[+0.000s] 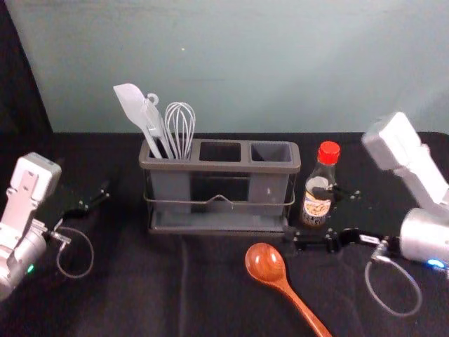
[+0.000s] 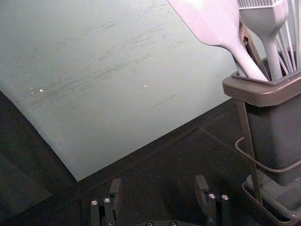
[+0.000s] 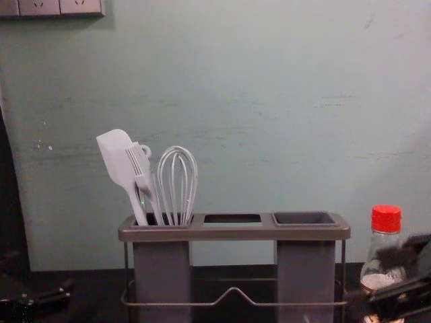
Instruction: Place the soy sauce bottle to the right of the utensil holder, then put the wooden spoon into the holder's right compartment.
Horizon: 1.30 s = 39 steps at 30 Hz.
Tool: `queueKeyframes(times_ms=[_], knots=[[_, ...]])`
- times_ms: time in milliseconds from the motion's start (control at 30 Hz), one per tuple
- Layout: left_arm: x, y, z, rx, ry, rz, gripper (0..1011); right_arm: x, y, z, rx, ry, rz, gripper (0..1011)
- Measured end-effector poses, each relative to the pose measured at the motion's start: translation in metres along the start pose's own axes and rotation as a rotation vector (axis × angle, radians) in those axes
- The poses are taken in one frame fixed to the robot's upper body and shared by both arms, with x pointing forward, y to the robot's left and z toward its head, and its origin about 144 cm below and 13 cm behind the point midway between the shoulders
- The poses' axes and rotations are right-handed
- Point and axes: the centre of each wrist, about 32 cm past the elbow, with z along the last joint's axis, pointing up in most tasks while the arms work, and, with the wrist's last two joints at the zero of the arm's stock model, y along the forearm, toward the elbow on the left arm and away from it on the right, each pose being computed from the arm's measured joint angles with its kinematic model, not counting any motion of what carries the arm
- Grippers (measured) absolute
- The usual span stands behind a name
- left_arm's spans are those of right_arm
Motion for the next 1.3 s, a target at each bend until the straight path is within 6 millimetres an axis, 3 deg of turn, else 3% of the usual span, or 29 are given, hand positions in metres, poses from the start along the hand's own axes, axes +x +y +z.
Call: queueKeyframes(times_ms=[700,1300], knots=[[0.0,0.0,0.0,0.0,0.0,0.0,1011,-0.004,0.09,0.041,-0.34,0.041,0.088,1004],[0.0,0.0,0.0,0.0,0.0,0.0,1011,-0.022,0.101,0.032,-0.412,0.13,0.059,1004]])
